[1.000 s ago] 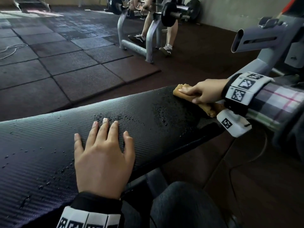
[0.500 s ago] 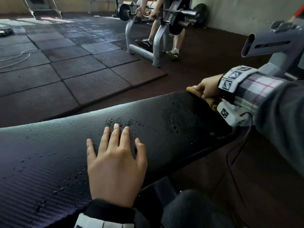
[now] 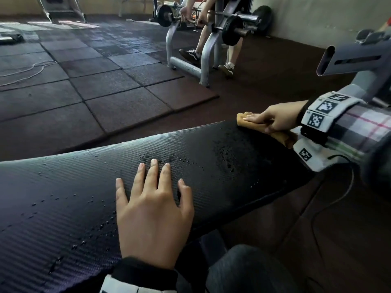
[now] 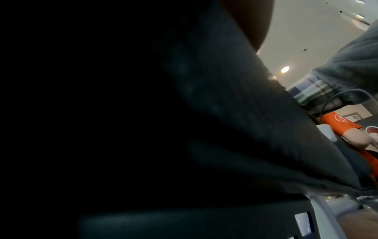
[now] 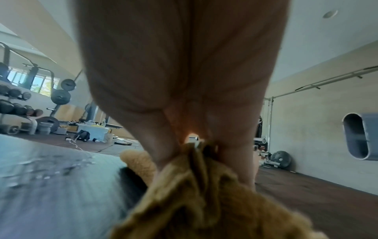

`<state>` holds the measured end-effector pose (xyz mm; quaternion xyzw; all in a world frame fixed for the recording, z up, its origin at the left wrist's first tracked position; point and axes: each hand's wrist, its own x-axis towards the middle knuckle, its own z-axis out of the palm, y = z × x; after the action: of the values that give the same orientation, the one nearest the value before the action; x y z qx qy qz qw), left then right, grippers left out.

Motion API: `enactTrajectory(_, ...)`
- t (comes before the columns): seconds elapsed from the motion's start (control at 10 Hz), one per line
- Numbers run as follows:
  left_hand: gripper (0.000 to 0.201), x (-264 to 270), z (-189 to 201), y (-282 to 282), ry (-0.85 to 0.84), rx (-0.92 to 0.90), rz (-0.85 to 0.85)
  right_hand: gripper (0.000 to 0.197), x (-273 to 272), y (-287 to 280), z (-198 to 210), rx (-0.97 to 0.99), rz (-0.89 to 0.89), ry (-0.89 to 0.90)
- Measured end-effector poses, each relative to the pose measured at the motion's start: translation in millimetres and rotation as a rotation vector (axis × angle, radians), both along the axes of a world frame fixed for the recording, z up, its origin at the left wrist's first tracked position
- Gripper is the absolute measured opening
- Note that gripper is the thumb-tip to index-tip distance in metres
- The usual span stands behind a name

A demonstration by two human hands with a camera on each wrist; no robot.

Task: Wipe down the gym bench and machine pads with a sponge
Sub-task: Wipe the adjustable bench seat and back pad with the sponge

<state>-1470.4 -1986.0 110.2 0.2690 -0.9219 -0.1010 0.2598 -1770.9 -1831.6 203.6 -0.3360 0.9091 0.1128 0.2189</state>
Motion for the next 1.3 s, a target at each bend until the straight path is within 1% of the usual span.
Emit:
enactTrajectory(0.1, 0.049, -0.4, 0.2, 0.0, 0.000, 0.002, 0.002, 0.070, -11.0, -14.6, -0.1, 0.029, -0.041, -0.003)
enactTrajectory(0.2, 0.049, -0.6, -0.1, -0.2, 0.007, -0.002, 0.001, 0.065, -14.2, -36.2, 0.1, 0.026, -0.043, 0.021)
enactTrajectory(0.3, 0.049, -0.5, -0.7, -0.4, 0.009, -0.004, 0.001, 0.065, -8.9, -54.5, -2.8, 0.023, -0.002, 0.040)
enactTrajectory(0.4, 0.049, -0.5, -0.8, -0.1, 0.014, -0.003, 0.003, 0.070, 4.8, -48.7, -2.4, 0.004, 0.082, 0.088)
enactTrajectory(0.5, 0.048, -0.7, -1.0, 0.2, 0.014, -0.009, 0.001, 0.069, 11.6, -22.5, 2.1, -0.024, 0.104, 0.030)
enactTrajectory(0.6, 0.048, -0.6, -1.6, 0.0, 0.011, -0.009, 0.002, 0.068, 11.2, -4.2, 4.7, 0.011, 0.037, 0.026)
enactTrajectory(0.7, 0.047, -1.0, -1.2, 0.4, 0.013, -0.007, 0.003, 0.070, 2.3, -10.8, 3.6, 0.048, -0.022, 0.084)
enactTrajectory(0.8, 0.047, -1.2, -0.8, 0.2, 0.019, -0.009, 0.005, 0.070, -4.2, -29.2, 1.7, 0.041, -0.035, 0.093)
enactTrajectory(0.9, 0.047, -0.8, 0.1, -0.1, 0.027, -0.006, 0.004, 0.066, -0.1, -45.8, -1.0, 0.064, -0.005, 0.156)
enactTrajectory(1.0, 0.047, -0.5, -0.2, -0.3, 0.030, -0.002, 0.002, 0.068, 9.5, -44.3, -1.4, 0.018, 0.042, 0.153)
enactTrajectory(1.1, 0.047, -0.6, -0.7, -0.8, 0.023, 0.000, 0.001, 0.069, 10.9, -22.3, -2.8, -0.032, 0.006, 0.053)
enactTrajectory(1.2, 0.049, 0.5, 1.3, -1.8, 0.007, 0.022, -0.021, 0.073, 8.7, -1.1, -2.2, -0.036, -0.055, -0.007)
enactTrajectory(1.3, 0.050, 13.5, 5.0, -7.8, 0.064, 0.083, -0.071, 0.073, 8.5, 1.2, -0.2, 0.000, -0.107, 0.050)
